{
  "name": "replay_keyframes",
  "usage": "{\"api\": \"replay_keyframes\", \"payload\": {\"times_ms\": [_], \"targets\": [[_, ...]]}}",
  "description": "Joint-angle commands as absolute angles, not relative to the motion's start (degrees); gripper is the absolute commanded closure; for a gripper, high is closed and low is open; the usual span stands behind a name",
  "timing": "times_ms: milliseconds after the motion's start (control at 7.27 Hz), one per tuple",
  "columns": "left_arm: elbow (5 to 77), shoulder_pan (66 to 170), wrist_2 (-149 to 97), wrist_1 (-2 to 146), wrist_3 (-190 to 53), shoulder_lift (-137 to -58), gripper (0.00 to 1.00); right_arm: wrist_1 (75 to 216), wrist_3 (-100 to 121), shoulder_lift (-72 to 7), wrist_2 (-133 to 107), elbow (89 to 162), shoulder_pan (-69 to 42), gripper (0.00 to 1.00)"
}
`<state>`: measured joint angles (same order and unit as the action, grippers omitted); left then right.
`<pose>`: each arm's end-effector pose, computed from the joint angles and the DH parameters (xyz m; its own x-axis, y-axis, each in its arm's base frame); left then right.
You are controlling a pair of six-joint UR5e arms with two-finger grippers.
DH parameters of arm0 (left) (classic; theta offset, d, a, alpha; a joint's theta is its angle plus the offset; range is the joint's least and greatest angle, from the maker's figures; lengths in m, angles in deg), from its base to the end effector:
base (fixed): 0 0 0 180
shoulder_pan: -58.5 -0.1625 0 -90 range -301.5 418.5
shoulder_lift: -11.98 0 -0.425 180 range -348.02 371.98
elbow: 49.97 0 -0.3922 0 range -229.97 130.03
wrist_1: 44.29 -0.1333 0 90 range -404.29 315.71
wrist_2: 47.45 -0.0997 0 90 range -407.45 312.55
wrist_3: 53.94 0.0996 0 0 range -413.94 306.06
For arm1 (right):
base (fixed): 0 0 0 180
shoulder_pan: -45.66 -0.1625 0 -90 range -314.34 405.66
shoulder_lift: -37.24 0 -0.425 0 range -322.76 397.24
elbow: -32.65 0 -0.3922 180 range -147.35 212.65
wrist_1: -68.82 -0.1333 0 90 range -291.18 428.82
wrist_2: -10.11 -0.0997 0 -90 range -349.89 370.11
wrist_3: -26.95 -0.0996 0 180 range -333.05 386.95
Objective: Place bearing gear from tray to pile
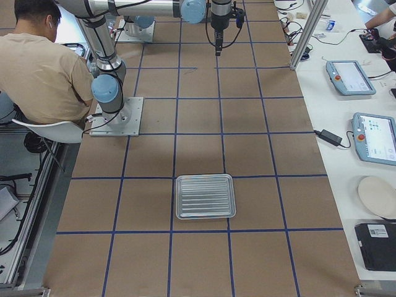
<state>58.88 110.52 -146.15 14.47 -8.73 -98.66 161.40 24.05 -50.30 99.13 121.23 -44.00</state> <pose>0.2373 -0.4961 0.1991 -0.9905 0.1371 -0.0036 0.1334 0.9691 0.2073 0.1320 -0.5135 0.4831 -0.9983 0.0560 -0.0184 0.0565 0.9981 -0.0260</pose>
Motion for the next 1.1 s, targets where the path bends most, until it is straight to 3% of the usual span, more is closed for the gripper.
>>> {"api": "replay_keyframes", "payload": {"times_ms": [0, 275, 963], "targets": [[55.9, 111.8, -146.7, 15.7, -12.9, -96.9, 0.07, 161.5, 24.1, -50.3, 99.1, 121.2, -43.9, 0.00], [48.4, 116.1, -144.8, 28.0, -18.8, -94.2, 0.00, 161.5, 24.1, -50.3, 99.1, 121.2, -43.9, 0.00], [33.9, 137.9, -143.6, 44.0, -39.4, -88.9, 0.00, 161.7, 24.5, -50.3, 99.1, 120.6, -43.6, 0.00]]}}
